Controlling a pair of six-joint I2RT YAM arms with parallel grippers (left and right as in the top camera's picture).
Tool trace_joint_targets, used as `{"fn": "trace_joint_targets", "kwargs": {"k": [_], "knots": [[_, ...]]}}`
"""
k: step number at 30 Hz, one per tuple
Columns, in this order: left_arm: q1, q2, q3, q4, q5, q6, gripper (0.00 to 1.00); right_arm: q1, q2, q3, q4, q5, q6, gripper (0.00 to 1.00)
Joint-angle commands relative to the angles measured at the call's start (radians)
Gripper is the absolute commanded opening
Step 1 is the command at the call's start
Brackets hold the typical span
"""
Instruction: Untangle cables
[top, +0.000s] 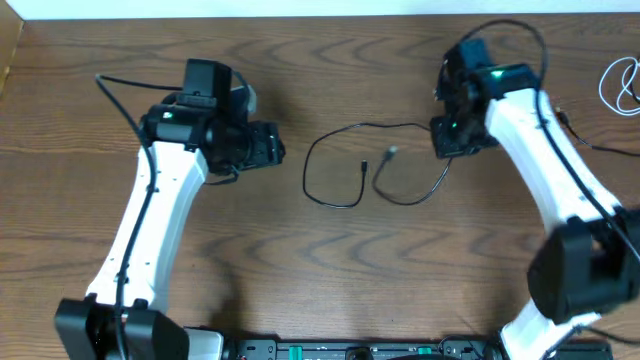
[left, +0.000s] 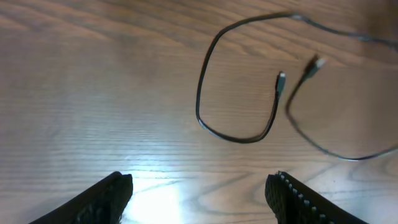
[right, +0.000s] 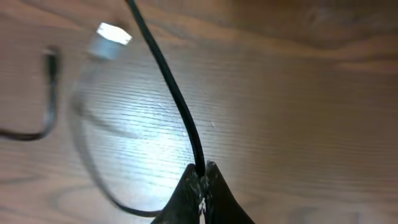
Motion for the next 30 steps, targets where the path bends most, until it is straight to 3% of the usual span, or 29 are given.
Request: {"fn": "trace_joint_targets", "kwargs": {"k": [1,5,17,23,26,30], "knots": [[-0.036,0.062,-0.008,0.02,0.026,-0.02,0.73,0.013,-0.086,0.037,-0.008,-0.025,-0.039,0.01],[-0.071,0.135,-0.008,0.07,0.027,-0.037,0.73,0.07,-0.112,0.036,0.05,-0.157,-0.008,0.01],[-0.082,0.239,-0.012,0.112,0.032,-0.035,0.71,0.225,0.114,0.035,0.282,-0.153,0.222,0.01],[-0.095,0.3,-0.032,0.173,0.033,-0.035,0.71,0.148,0.119,0.035,0.267,-0.146,0.232,0.14],[-0.12,0.355,-0.032,0.227,0.033,-0.036,0.71,0.081,0.119,0.035,0.222,-0.146,0.214,0.3],[-0.158,0.408,-0.032,0.284,0.033,-0.051,0.7,0.032,0.119,0.035,0.184,-0.145,0.18,0.3]]}}
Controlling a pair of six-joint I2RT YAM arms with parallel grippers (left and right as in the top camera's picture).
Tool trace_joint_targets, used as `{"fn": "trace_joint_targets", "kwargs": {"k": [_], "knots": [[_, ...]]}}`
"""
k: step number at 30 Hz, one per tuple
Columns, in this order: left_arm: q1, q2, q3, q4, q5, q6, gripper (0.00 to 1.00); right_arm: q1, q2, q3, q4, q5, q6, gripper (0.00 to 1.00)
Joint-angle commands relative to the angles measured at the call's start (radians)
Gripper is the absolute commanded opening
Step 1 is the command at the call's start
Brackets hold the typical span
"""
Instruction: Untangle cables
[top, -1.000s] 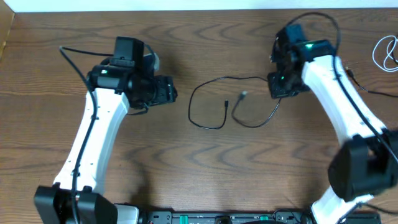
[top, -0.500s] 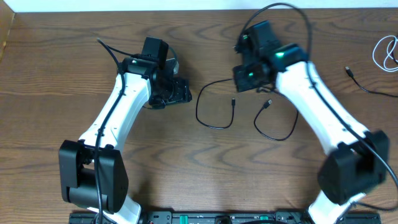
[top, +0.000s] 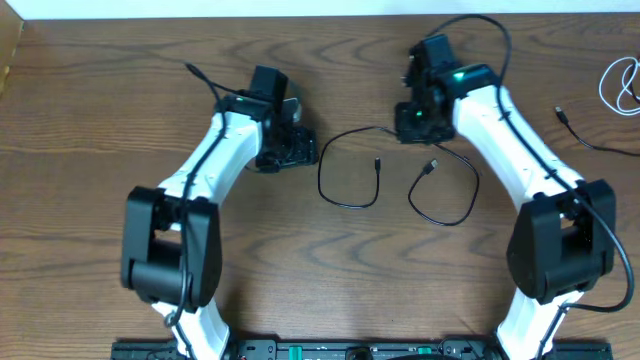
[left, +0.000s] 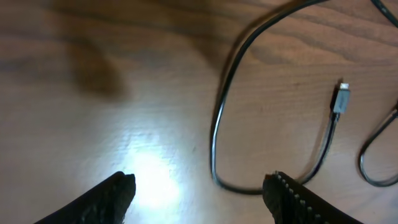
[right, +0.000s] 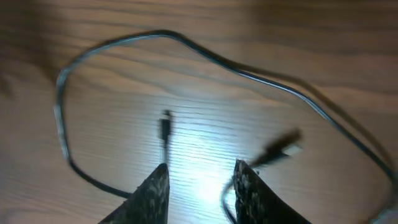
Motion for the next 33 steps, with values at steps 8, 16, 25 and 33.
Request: {"fn": "trace_joint_targets", "kwargs": {"k": [8,16,25,33], "knots": [[-0.103,0.145,-0.014,0.085,-0.105,-0.141,0.64,-0.099,-0.003,0.01,-0.1,0.031,-0.041,0.27],[-0.114,0.194,-0.014,0.172,-0.151,-0.14,0.63,-0.099,-0.003,0.01,-0.102,0.031,-0.041,0.27],[-0.128,0.198,-0.034,0.181,-0.307,-0.109,0.5,-0.099,-0.003,0.01,-0.091,0.042,-0.041,0.29],[-0.2,0.267,-0.036,0.181,-0.341,-0.072,0.42,-0.099,-0.003,0.01,-0.091,0.061,-0.041,0.29]]}}
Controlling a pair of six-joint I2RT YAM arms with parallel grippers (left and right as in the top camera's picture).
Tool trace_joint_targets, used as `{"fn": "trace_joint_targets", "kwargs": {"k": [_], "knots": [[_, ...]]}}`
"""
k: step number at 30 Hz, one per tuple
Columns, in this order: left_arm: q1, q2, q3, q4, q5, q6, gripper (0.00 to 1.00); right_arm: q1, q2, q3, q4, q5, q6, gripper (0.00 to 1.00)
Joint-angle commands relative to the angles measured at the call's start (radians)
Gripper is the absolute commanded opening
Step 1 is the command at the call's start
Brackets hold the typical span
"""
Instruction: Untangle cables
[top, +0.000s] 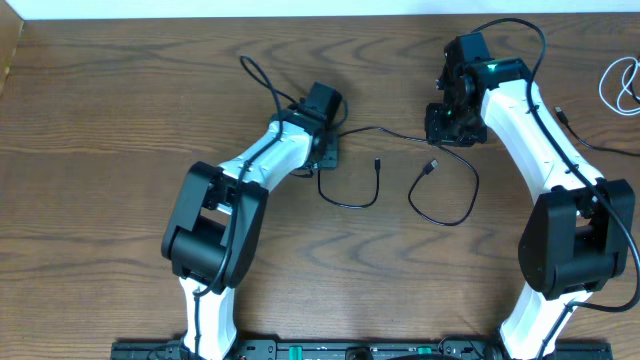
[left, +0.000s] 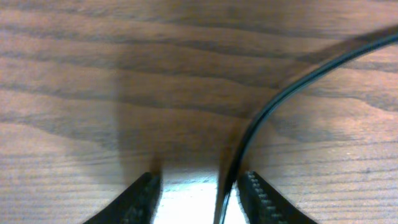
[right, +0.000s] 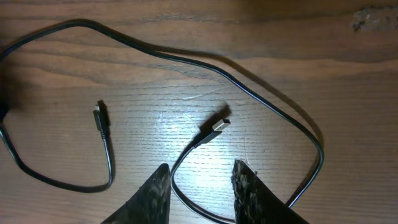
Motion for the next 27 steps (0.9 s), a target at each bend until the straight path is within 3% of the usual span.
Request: {"fn": "trace_joint_targets", "kwargs": {"k": [1,3,5,11,17,25,27], "knots": [[-0.029,0.112,-0.042,-0.011,0.009,0.02,0.35,-0.003,-0.003,0.01,0.002,0.022,-0.013,0.29],[-0.029,0.112,-0.042,-0.011,0.009,0.02,0.25,-0.003,-0.003,0.01,0.002,0.023,-0.014,0.29],[-0.028,0.112,-0.042,-0.011,0.01,0.02,0.08,-0.003,-0.003,0.01,0.002,0.023,-0.014,0.29],[-0.014,0.069,-0.002,-0.106,0.01,0.02,0.07,-0.003,-0.003,0.01,0.003,0.029,-0.014,0.33],[0.012,-0.145,0.02,-0.272,0.047,0.028,0.07,0.009,0.001,0.01,0.037,-0.061,-0.051,0.33],[0.014,-0.408,0.02,-0.331,0.047,0.053,0.07,0.026,0.062,0.006,0.08,-0.23,-0.09,0.35],[0.014,-0.447,0.02,-0.351,0.047,0.067,0.07,0.035,0.082,0.005,0.089,-0.263,-0.105,0.41]]}}
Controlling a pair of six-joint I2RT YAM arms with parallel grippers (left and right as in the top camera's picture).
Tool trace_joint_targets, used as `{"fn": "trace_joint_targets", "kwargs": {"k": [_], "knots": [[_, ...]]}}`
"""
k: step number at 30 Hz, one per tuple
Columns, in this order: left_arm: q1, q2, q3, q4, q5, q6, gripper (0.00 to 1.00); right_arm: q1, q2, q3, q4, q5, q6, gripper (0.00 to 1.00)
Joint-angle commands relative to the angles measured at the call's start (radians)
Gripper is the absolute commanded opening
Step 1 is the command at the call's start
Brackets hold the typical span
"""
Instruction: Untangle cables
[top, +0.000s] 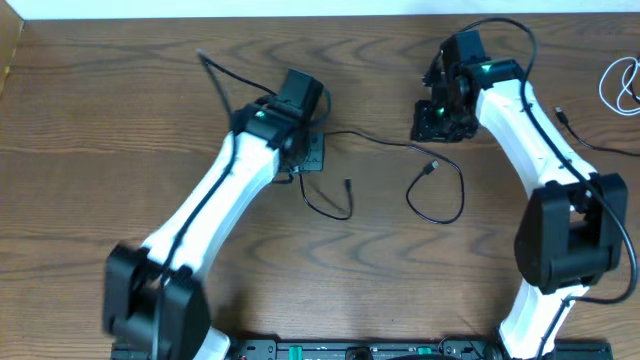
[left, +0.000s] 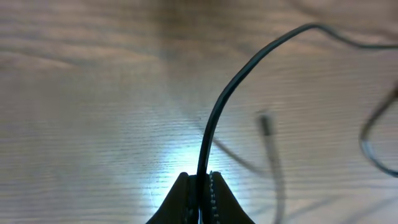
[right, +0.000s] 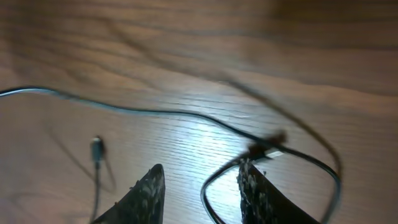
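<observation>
One thin black cable (top: 375, 137) lies across the middle of the table. Its small plug (top: 347, 185) is left of centre, and its USB plug (top: 432, 168) heads a loop (top: 440, 212) on the right. My left gripper (left: 199, 182) is shut on the cable near its left bend, and the cable (left: 219, 106) rises away from the jaws. My right gripper (right: 200, 186) is open above the table, just beyond the USB plug (right: 268, 150), holding nothing. In the overhead view the right gripper (top: 437, 122) sits near the cable's right part.
A coiled white cable (top: 624, 84) lies at the far right edge. Beside the right arm a second dark cable with a plug (top: 563, 116) trails off to the right. A box edge (top: 10, 50) shows at the far left.
My left gripper, then open with its jaws either side of the cable, is now shut on it. The left loop is smaller and the small plug lies further left. The right gripper stays open.
At first my right gripper was shut on the cable and the left stood open well to the left. A second later the right had let go and the left was nearer the loop. Then the left jaws straddled the cable, and now they grip it.
</observation>
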Motion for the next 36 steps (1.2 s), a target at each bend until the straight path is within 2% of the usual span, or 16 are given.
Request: {"fn": "trace_joint_targets", "kwargs": {"k": [1,6,9,12,15,20,24,31,34,35,36], "knots": [[0.003,-0.068,0.008,-0.035,0.004,0.033,0.07,0.025,0.047,0.005,0.01,-0.095,-0.038,0.42],[0.056,-0.136,0.008,-0.087,0.002,0.051,0.07,0.046,0.074,0.004,0.021,-0.114,-0.048,0.44],[0.119,-0.181,0.008,-0.106,0.022,0.071,0.08,0.055,0.078,0.004,0.068,-0.228,-0.146,0.5],[0.127,-0.193,0.008,-0.105,0.076,0.074,0.08,0.067,0.079,0.004,0.124,-0.344,-0.243,0.55],[0.126,-0.194,0.008,-0.103,0.111,0.073,0.07,0.086,0.08,0.003,0.174,-0.391,-0.246,0.56],[0.131,-0.194,0.008,-0.102,0.185,0.073,0.07,0.141,0.081,0.001,0.261,-0.402,-0.346,0.7],[0.135,-0.198,0.008,-0.102,0.227,0.073,0.07,0.17,0.107,0.0,0.304,-0.402,-0.445,0.71],[0.198,-0.226,0.008,-0.102,0.401,0.072,0.07,0.179,0.186,0.0,0.416,-0.4,-0.478,0.7],[0.217,-0.237,0.008,-0.103,0.43,0.072,0.07,0.182,0.208,0.0,0.473,-0.39,-0.477,0.61],[0.224,-0.243,0.008,-0.104,0.43,0.069,0.07,0.182,0.209,0.0,0.488,-0.39,-0.47,0.41],[0.228,-0.246,0.008,-0.105,0.43,0.069,0.07,0.179,0.207,0.001,0.502,-0.39,-0.427,0.13]]}}
